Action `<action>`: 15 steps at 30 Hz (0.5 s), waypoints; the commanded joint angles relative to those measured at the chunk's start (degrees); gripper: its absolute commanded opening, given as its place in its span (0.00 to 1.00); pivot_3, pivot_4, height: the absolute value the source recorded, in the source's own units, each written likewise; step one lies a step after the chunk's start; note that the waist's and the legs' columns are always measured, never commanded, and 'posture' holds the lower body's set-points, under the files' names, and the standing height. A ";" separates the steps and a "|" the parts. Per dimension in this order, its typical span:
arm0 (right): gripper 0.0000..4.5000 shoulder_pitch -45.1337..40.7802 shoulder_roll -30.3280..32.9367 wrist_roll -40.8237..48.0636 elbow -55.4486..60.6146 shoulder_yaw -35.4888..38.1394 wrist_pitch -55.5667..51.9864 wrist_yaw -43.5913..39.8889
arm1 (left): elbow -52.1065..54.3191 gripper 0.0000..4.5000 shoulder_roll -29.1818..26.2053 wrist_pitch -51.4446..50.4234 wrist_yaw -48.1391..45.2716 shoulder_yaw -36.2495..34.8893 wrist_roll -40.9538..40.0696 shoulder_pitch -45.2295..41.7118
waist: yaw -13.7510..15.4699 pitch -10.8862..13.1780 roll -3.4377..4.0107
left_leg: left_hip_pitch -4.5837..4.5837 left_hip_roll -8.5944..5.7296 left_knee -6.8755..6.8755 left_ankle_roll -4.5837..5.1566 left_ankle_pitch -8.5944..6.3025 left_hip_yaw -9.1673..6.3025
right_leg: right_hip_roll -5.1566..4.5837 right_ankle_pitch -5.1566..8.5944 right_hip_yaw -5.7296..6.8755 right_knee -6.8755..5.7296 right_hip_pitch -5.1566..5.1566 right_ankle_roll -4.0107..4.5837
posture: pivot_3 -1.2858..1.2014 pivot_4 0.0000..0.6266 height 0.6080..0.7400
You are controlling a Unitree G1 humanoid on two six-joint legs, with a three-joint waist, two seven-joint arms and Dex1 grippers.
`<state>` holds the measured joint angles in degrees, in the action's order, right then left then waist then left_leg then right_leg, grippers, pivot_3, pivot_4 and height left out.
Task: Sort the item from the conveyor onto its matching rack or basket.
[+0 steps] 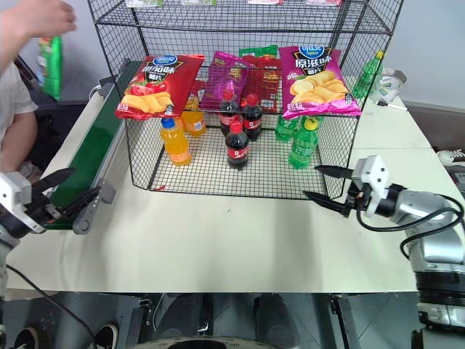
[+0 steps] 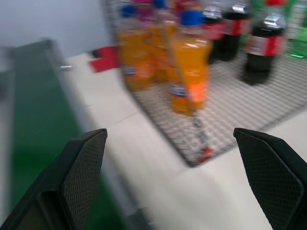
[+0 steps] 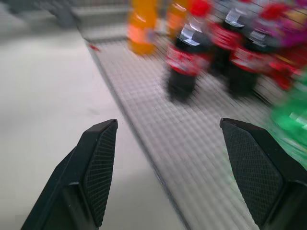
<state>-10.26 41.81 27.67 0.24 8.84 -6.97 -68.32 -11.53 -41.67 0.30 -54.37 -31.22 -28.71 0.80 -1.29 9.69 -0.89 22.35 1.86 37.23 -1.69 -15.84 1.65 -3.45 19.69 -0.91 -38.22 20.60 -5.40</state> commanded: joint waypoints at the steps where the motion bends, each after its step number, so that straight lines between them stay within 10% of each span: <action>1: 0.79 -0.71 -0.76 2.73 6.97 -1.66 -3.37 0.58 | 4.32 1.00 -0.46 -2.20 7.15 -5.01 1.76 4.52 | -0.01 0.00 0.00 | 0.00 -0.01 0.00 0.00 0.00 0.00 | -0.01 0.00 -0.02 0.00 0.00 0.00 | 0.52 0.24 0.99; 15: 0.79 -9.22 -8.64 6.20 8.90 -9.46 -4.76 -4.86 | 21.68 1.00 12.00 -2.97 29.70 -16.86 4.33 15.99 | 0.28 -0.10 -0.23 | 0.02 -0.04 -0.04 -0.02 -0.01 -0.06 | -0.14 0.01 0.04 0.11 -0.03 0.03 | 0.52 0.24 0.99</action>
<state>-18.43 33.63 33.92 9.42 -0.52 -13.60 -72.29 7.61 -30.06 -4.12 -26.88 -45.56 -24.78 16.24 -1.01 9.59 -1.11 22.37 1.82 37.17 -1.71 -15.86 1.59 -3.59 19.70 -0.87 -38.11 20.58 -5.37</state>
